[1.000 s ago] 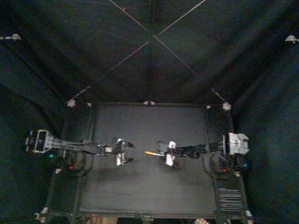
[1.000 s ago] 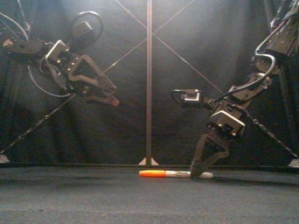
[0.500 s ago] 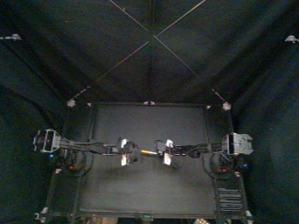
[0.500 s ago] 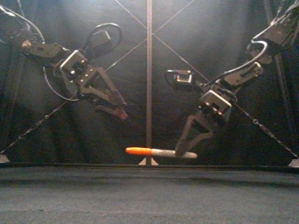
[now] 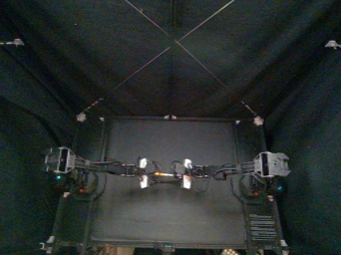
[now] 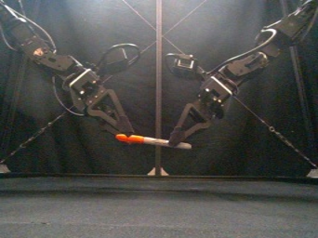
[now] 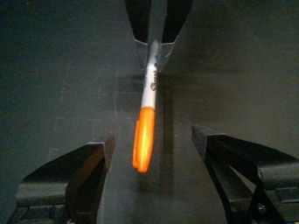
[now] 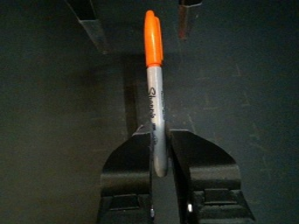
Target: Uncap the pen
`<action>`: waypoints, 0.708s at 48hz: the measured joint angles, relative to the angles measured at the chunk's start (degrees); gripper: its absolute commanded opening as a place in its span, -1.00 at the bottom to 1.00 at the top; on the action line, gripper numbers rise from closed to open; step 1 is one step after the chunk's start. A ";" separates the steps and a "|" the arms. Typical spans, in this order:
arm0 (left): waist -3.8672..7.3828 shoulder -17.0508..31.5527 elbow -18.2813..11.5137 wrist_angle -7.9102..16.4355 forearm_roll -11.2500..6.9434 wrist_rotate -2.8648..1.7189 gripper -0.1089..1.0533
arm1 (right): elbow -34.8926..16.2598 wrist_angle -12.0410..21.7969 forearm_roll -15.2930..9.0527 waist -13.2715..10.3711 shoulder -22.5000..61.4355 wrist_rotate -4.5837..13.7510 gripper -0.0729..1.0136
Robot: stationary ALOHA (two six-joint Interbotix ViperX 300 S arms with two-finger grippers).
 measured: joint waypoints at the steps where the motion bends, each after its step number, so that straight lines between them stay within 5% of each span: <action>1: 0.09 0.09 -0.09 0.00 -0.09 0.00 0.89 | 0.00 0.00 0.00 0.09 0.00 0.00 -0.10; 9: 0.35 0.70 -0.35 0.00 -0.18 0.00 0.71 | 0.00 0.00 0.00 0.44 0.00 0.00 -0.10; 26: 0.44 2.20 -1.49 0.09 0.88 0.18 -0.01 | 0.00 0.00 -0.09 0.44 0.00 -0.18 -0.10; 34: 0.70 1.76 -1.23 0.88 1.49 0.18 -0.08 | 0.88 -0.09 -0.09 0.35 -0.88 -0.09 -0.10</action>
